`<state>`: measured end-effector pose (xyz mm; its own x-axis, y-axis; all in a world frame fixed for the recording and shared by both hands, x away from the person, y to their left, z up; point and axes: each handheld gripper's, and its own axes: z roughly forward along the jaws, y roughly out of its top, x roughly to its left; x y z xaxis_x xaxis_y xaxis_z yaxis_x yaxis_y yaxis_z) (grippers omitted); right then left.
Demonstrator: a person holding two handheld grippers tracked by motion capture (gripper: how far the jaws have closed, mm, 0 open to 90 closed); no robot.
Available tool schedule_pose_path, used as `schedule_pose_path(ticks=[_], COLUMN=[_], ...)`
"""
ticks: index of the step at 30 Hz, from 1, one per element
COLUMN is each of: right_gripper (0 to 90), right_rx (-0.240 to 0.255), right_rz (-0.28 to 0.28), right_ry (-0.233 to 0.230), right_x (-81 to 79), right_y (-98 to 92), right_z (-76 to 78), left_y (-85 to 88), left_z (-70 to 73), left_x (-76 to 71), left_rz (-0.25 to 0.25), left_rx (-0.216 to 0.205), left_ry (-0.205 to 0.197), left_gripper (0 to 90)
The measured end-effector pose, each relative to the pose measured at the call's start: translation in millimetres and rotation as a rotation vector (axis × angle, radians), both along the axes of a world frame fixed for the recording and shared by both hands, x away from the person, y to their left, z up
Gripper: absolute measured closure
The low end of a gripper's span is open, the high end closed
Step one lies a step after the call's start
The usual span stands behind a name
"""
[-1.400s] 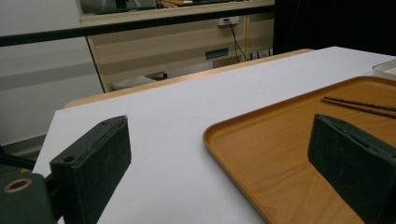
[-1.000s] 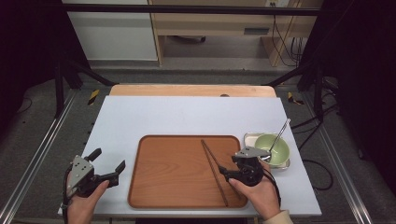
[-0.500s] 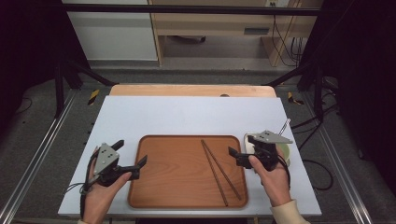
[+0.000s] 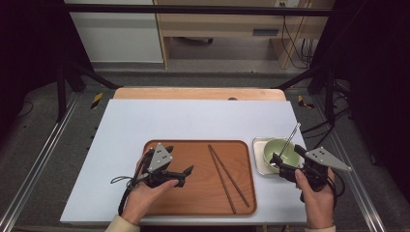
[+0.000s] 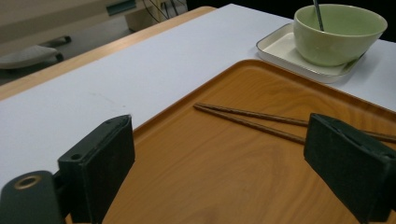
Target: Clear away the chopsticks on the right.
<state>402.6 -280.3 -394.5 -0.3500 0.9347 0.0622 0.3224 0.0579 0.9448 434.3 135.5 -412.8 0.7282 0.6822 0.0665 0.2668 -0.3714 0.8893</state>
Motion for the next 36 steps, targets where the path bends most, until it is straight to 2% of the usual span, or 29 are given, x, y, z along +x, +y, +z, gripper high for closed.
schedule_pose_path(ticks=[1,3,8,9,10,11,12,13,14,15,18,20,23,25,28,30,31,32,36], right_gripper=[16.0,15.7,12.9,10.4,10.4,10.0,9.9,9.9,9.9,10.0,10.0,10.1,10.4,10.5,10.5,10.6,10.8,10.8,10.9], right_rx=[-0.015,-0.015,-0.018,-0.005,-0.005,0.004,0.004,0.006,0.006,0.013,0.011,0.008,-0.041,-0.049,-0.05,-0.041,-0.029,-0.031,-0.019], right_rz=[-0.01,-0.044,-0.076,-0.09,-0.09,-0.107,-0.113,-0.122,-0.122,-0.133,-0.144,-0.141,-0.143,-0.145,-0.14,-0.14,-0.144,-0.144,-0.146], right_ry=[-0.013,-0.028,-0.016,-0.007,-0.007,-0.007,-0.006,-0.001,-0.001,0.0,-0.004,-0.002,-0.007,-0.008,-0.011,-0.008,-0.005,-0.008,0.003], right_x=[-1.0,-3.2,-9.4,-13.8,-13.8,-20.1,-23.3,-26.6,-26.6,-32.3,-35.6,-36.7,-35.7,-35.4,-35.2,-35.2,-35.2,-34.9,-34.3], right_y=[-2.5,-9.6,-20.2,-25.7,-25.7,-29.7,-31.3,-32.4,-32.4,-34.2,-35.0,-33.2,-28.1,-27.4,-27.3,-28.4,-29.6,-30.6,-31.9], right_z=[-2.3,-9.3,-17.3,-21.0,-21.0,-23.9,-25.2,-26.7,-26.7,-28.6,-29.7,-30.0,-31.3,-31.9,-33.3,-33.7,-34.2,-34.8,-36.2], left_y=[-2.9,-8.8,-20.6,-22.3,-24.2,-26.2,-28.2,-30.4,-33.1,-35.9,-45.0,-50.0,-56.4,-61.4,-68.9,-73.6,-76.9,-81.2,-86.6], left_z=[-1.0,-1.9,-0.7,-0.5,-0.4,-0.8,-1.3,-2.1,-3.4,-4.9,-10.9,-15.5,-23.7,-29.1,-37.3,-41.3,-43.6,-46.1,-49.9], left_x=[1.7,3.4,3.8,4.2,4.8,6.1,7.7,9.6,11.6,13.9,21.2,27.4,35.0,37.7,41.1,43.0,42.9,43.5,42.7], left_rz=[-0.005,-0.018,-0.053,-0.063,-0.068,-0.076,-0.089,-0.094,-0.099,-0.116,-0.143,-0.153,-0.166,-0.178,-0.18,-0.197,-0.198,-0.212,-0.216], left_rx=[0.009,0.03,0.07,0.076,0.084,0.089,0.097,0.106,0.111,0.119,0.126,0.128,0.13,0.157,0.172,0.206,0.205,0.227,0.23], left_ry=[0.005,0.013,0.039,0.042,0.045,0.052,0.059,0.067,0.077,0.087,0.111,0.133,0.179,0.191,0.225,0.241,0.246,0.247,0.25], left_gripper=[9.4,12.8,20.4,29.5,29.5,40.3,46.4,50.1,50.1,62.8,75.2,78.3,87.9,89.1,89.8,89.9,89.9,89.9,89.9])
